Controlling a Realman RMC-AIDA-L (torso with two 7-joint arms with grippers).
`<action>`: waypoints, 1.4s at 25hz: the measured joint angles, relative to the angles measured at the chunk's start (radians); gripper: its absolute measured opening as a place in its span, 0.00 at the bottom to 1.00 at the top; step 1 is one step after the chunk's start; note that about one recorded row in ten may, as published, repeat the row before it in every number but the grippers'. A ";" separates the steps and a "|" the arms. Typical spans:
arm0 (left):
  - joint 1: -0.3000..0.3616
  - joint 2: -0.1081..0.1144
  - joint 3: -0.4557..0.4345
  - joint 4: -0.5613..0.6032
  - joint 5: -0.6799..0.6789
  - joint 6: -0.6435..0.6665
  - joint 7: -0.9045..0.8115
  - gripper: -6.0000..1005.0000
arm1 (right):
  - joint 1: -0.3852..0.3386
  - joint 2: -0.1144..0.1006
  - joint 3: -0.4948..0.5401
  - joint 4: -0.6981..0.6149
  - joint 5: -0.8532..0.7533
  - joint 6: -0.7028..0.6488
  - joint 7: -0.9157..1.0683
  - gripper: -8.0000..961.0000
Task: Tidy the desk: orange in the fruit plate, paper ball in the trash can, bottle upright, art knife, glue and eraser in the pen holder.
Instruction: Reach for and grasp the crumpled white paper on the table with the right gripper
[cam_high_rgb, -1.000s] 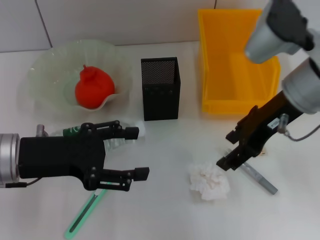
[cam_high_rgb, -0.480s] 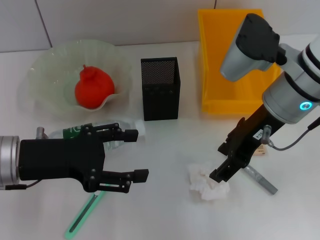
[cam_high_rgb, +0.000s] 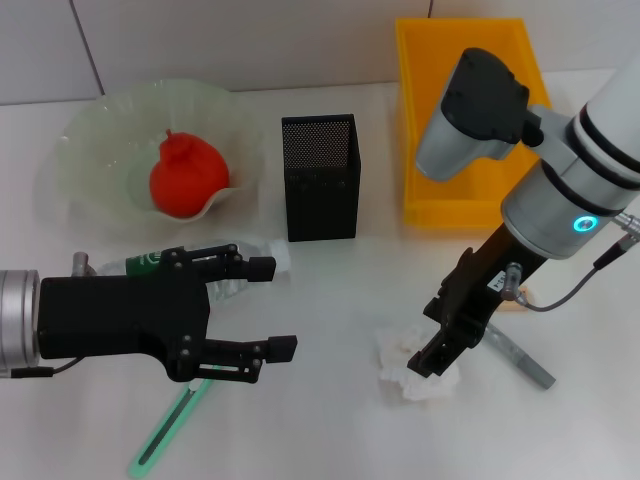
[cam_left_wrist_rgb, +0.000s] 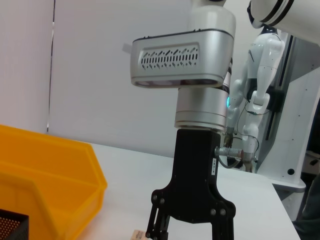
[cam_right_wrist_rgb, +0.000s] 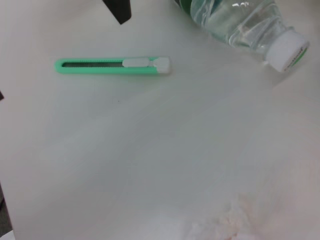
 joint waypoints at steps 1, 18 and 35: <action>0.000 0.000 0.000 0.000 0.000 0.000 0.000 0.84 | 0.000 0.000 0.000 0.000 0.000 0.000 0.000 0.79; 0.000 0.000 -0.002 -0.001 0.000 -0.002 -0.001 0.83 | 0.019 0.001 -0.003 0.083 0.014 0.051 0.002 0.79; 0.000 0.000 -0.002 -0.003 0.000 -0.005 -0.001 0.83 | 0.021 0.001 -0.003 0.104 0.014 0.064 0.022 0.69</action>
